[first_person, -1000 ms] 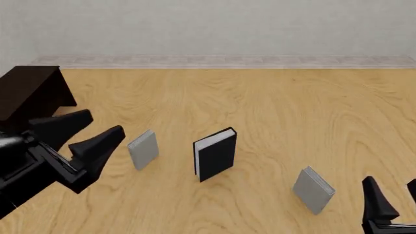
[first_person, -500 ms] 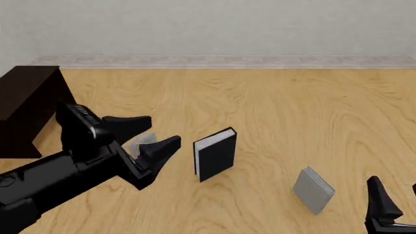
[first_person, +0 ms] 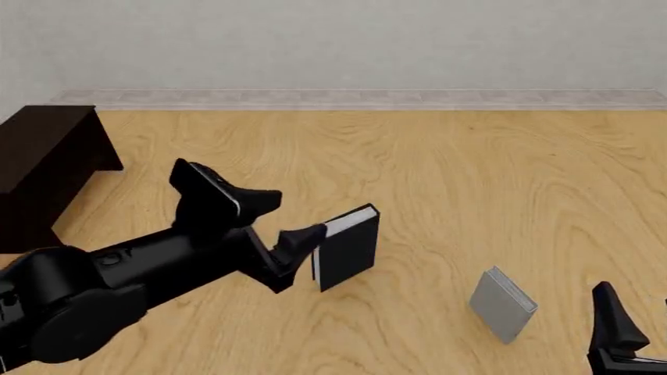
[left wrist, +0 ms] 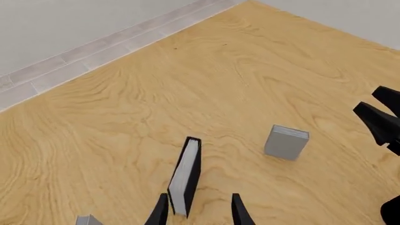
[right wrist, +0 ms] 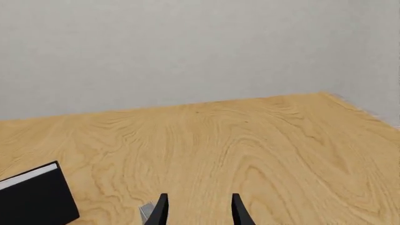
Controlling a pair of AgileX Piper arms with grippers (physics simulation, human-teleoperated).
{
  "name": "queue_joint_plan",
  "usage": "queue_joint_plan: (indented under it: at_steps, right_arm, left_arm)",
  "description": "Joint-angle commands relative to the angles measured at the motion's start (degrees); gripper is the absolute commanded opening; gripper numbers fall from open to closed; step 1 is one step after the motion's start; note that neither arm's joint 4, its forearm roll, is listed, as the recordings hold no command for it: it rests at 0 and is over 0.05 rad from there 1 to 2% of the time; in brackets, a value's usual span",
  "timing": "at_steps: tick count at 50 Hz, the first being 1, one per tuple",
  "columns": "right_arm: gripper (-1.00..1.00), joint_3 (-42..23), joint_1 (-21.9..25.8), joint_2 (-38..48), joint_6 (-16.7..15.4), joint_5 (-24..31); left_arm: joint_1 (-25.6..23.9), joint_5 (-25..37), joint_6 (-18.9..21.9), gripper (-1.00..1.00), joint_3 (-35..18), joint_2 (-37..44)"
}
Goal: Pick up the book in the middle and place it on the cabinet shelf.
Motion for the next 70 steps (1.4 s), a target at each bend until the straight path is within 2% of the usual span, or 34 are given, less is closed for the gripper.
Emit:
queue_joint_plan:
  at_steps: [1, 21, 25, 27, 35, 52, 70]
  right_arm:
    - [1.00, 0.01, -0.03, -0.02, 0.08, 0.01]
    - [1.00, 0.02, -0.08, -0.04, 0.29, 0.19]
    - [1.00, 0.02, -0.13, -0.04, 0.34, 0.16]
    - [1.00, 0.02, -0.17, -0.04, 0.36, 0.17]
    - [1.00, 0.02, -0.37, -0.04, 0.38, 0.24]
    - [1.00, 0.02, -0.53, -0.05, 0.54, 0.41]
    - [1.00, 0.02, -0.56, -0.05, 0.65, 0.50]
  left_arm:
    - [2.10, -0.05, 1.29, 1.00, -1.93, 3.01]
    - [2.82, -4.48, 0.61, 1.00, -1.27, 9.25]
    - [2.21, -4.17, 2.12, 1.00, -1.27, 10.24]
    - [2.48, -4.25, 1.47, 1.00, -1.47, 10.62]
    - [3.38, -4.14, 3.01, 1.00, -1.82, 12.21]
    - [4.94, -4.44, 3.43, 1.00, -2.89, 15.62]
    - [4.46, -6.81, 2.58, 1.00, -2.04, 20.12]
